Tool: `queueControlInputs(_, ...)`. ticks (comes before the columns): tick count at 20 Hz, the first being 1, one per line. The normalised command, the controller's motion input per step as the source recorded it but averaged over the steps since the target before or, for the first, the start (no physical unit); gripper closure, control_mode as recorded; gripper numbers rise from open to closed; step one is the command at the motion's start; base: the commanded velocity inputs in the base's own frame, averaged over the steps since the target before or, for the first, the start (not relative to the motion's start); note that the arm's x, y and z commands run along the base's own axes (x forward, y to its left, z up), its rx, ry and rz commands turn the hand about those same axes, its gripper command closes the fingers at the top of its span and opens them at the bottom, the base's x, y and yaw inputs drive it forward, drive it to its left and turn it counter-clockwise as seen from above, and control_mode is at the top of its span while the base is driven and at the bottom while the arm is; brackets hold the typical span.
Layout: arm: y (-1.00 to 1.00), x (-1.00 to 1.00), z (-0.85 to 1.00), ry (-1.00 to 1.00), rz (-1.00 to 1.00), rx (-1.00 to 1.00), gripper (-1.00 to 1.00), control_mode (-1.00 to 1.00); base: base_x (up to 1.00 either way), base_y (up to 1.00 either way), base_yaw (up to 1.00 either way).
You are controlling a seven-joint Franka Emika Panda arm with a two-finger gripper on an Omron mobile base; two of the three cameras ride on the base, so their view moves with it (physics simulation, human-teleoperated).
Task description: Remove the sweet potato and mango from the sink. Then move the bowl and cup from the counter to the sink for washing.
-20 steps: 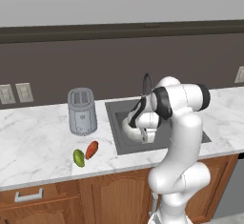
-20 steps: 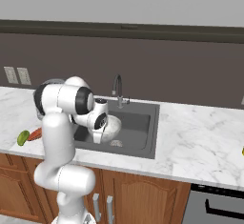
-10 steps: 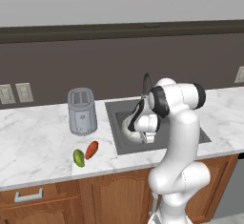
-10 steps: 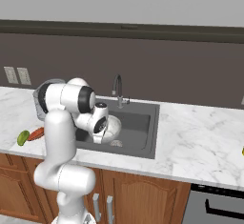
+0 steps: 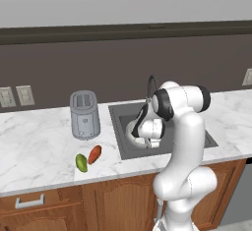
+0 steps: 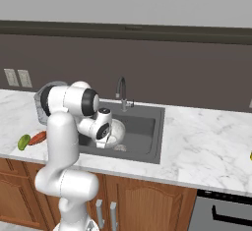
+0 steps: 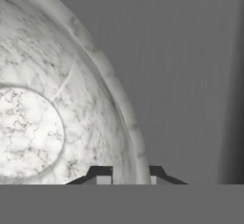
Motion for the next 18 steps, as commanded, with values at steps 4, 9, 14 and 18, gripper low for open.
queueControlInputs(4, 0.0, 0.04, -0.01, 0.0, 0.0, 0.0, 1.0, -1.0, 0.0, 0.0, 0.0)
queueControlInputs(9, 0.0, 0.05, 0.0, 0.0, 0.0, 0.0, 1.0, -1.0, 0.0, 0.0, 0.0)
queueControlInputs(14, 0.0, 0.06, 0.0, 0.0, 0.0, 0.0, -1.0, -1.0, 0.0, 0.0, 0.0)
queueControlInputs(18, 0.0, 0.04, 0.0, 0.0, 0.0, 0.0, -1.0, -1.0, 0.0, 0.0, 0.0)
